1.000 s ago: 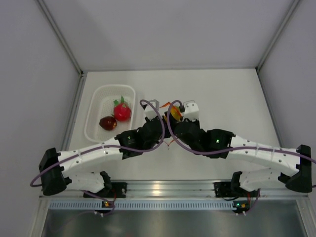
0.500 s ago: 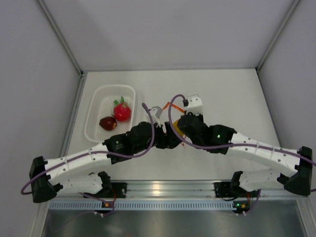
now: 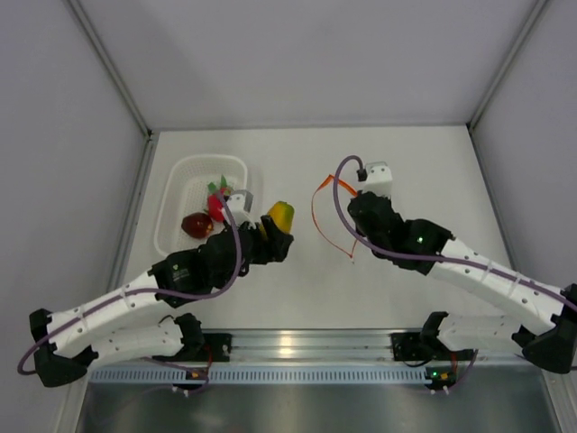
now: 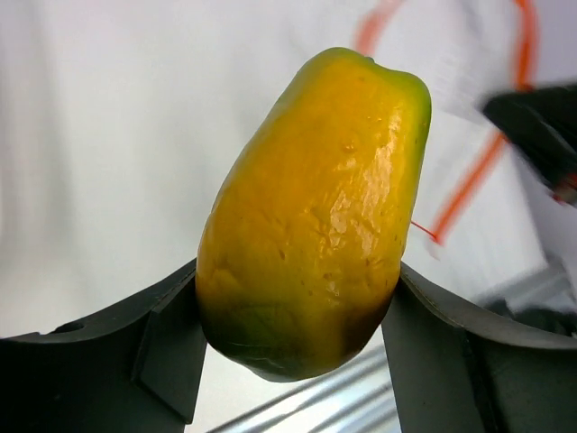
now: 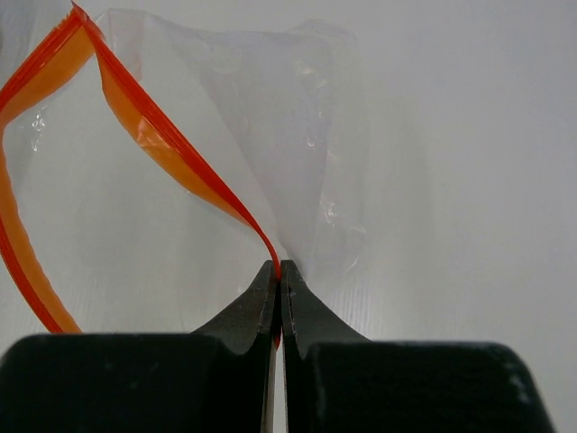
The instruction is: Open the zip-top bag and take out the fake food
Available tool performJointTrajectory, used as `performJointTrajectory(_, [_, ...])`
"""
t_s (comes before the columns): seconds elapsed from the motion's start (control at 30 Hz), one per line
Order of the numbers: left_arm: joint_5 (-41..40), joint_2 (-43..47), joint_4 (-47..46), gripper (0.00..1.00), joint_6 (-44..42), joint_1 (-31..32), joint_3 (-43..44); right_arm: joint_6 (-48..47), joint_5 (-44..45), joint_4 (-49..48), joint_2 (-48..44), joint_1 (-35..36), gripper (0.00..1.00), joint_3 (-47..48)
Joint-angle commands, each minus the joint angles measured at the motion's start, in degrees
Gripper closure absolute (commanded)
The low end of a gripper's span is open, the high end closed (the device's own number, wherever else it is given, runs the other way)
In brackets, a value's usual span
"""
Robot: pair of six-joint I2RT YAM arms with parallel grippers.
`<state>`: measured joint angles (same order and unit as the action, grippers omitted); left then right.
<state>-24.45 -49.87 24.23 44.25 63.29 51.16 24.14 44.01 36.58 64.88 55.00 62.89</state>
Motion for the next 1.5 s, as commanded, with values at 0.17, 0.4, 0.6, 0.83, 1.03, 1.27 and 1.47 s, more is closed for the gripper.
performJointTrajectory(0.17, [-15.7,-4.6,18.0,1.00,2.5,-22.5,3.7,-0.5,-1.9,1.3,-5.5,-1.7,1.00,-1.1])
performJointTrajectory(0.4, [-10.6,-11.3,18.0,1.00,1.1,-35.4,0.1,-1.0,-2.3,1.5,-5.9,-1.7,1.00,-1.5])
performJointTrajectory(0.6, [-9.8,-14.8,15.5,0.74,0.7,-39.9,-4.0,-1.3,-3.5,1.2,-5.8,-1.9,1.00,-1.9])
performJointTrajectory(0.83, [-6.8,-16.4,11.5,0.17,-0.4,-40.8,-5.6,-1.1,-4.5,1.4,-5.4,-2.0,1.00,-2.1])
performJointTrajectory(1.03, [-5.3,-11.7,11.8,0.01,-1.9,-40.8,-5.3,-2.3,-3.8,3.2,-3.9,-3.4,1.00,-0.5])
performJointTrajectory(1.27, [1.0,-3.1,15.2,0.01,-6.0,-40.8,-1.6,-7.2,7.4,7.7,1.1,-6.2,1.00,5.7])
performJointTrajectory(1.47, [1.7,-0.4,25.9,0.01,-10.7,-40.8,6.0,-11.2,15.6,8.5,11.7,-9.0,1.00,10.3])
